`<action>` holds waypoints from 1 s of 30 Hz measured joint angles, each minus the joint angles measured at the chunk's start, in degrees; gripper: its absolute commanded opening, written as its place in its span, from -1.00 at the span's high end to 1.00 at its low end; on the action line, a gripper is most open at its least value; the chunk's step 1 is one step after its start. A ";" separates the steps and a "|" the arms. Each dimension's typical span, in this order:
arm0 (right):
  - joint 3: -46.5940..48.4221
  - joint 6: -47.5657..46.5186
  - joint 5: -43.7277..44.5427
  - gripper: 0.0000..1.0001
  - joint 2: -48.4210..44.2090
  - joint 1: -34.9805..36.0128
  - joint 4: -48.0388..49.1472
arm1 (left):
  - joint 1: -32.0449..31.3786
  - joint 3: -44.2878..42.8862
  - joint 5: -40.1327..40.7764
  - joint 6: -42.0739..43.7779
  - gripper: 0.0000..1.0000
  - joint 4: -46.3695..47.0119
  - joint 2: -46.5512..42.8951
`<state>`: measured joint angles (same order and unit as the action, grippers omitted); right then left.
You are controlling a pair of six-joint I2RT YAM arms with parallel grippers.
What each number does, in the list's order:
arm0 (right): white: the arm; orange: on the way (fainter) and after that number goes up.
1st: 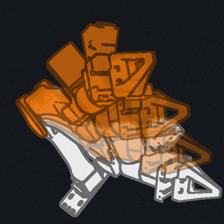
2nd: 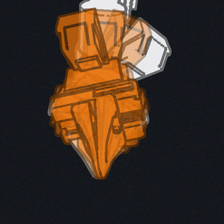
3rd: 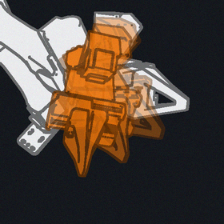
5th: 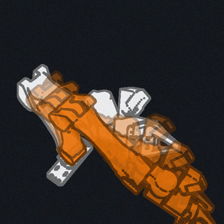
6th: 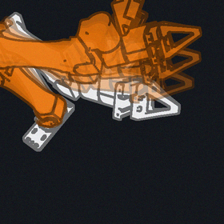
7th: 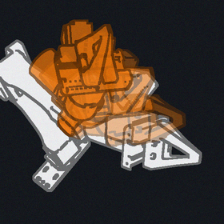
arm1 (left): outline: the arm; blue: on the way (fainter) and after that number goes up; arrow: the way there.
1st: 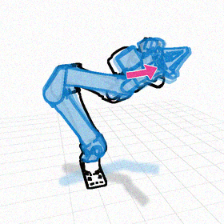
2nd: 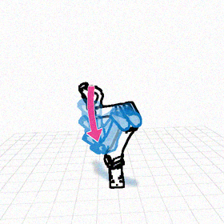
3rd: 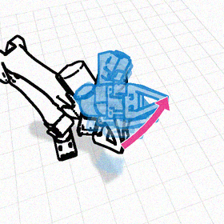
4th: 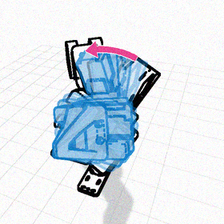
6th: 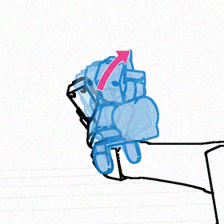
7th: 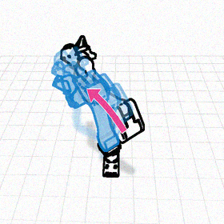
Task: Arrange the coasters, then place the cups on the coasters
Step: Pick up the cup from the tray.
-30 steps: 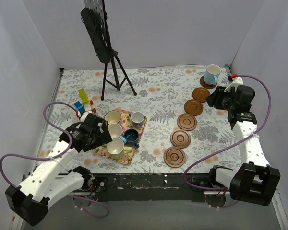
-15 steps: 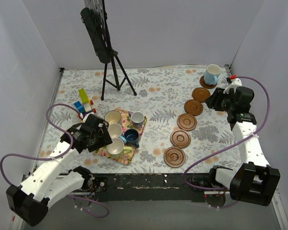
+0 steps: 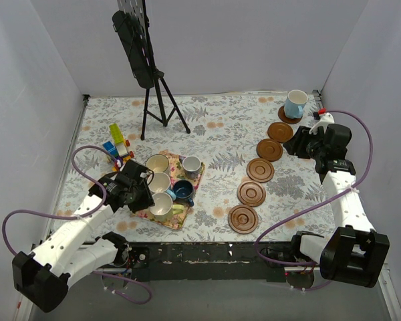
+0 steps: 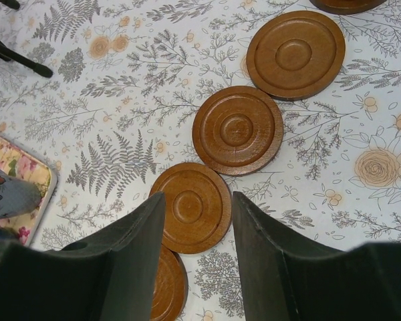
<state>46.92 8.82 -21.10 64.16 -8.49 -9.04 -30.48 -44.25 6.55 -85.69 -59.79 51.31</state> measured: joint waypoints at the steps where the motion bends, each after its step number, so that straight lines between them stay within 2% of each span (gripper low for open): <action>1: 0.00 -0.02 -0.04 -0.04 0.00 0.00 0.00 | 0.00 0.00 -0.28 0.00 0.53 0.28 0.28; 10: 0.00 -0.07 -0.11 -0.04 0.07 0.00 0.00 | 0.00 0.00 -1.03 1.62 0.96 0.24 1.90; 12: 0.00 -0.09 -0.13 -0.04 0.11 0.00 0.02 | 0.04 0.00 -1.07 1.95 1.00 0.17 2.23; 25: 0.00 -0.13 -0.52 -0.04 0.83 0.00 -0.02 | 0.04 -1.01 -1.75 6.05 1.00 -1.86 2.32; 30: 0.00 -0.13 -0.55 -0.04 0.83 0.00 -0.04 | 0.04 -4.55 -2.14 9.09 1.00 -4.46 2.01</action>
<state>46.92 8.69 -21.65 64.99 -8.49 -9.08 -30.44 -48.80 4.40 -76.60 -64.25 53.32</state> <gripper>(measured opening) 0.522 0.084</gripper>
